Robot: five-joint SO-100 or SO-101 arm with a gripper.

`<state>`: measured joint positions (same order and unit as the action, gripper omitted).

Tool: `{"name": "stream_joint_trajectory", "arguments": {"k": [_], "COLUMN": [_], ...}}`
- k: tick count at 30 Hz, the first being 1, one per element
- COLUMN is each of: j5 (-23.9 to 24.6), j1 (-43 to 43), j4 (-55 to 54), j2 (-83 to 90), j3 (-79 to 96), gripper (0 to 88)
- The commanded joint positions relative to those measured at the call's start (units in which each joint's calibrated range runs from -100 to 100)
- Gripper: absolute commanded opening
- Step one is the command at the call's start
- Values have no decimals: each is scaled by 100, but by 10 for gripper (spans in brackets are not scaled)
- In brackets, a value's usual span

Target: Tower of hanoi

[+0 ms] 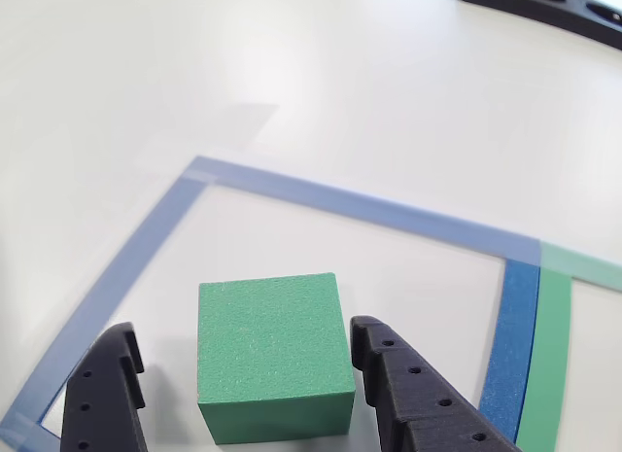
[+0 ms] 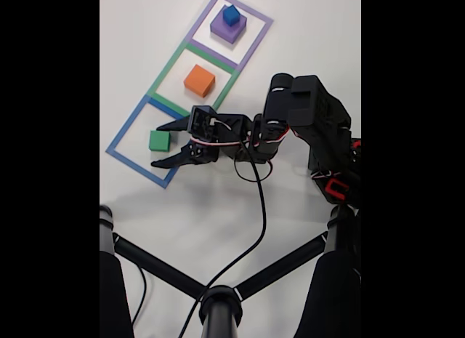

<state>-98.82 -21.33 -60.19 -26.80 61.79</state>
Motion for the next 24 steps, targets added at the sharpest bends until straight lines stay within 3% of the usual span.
{"name": "stream_joint_trajectory", "arguments": {"k": [1,12,20,24], "j5": [-118,-118,-118,-118], "j1": [-75,-75,-52,-44], "j4": [-185,-225,-177,463], "j2": [60,180,517,1222], "j3": [-123,32,222,231], "gripper": [172,77,77,70]}}
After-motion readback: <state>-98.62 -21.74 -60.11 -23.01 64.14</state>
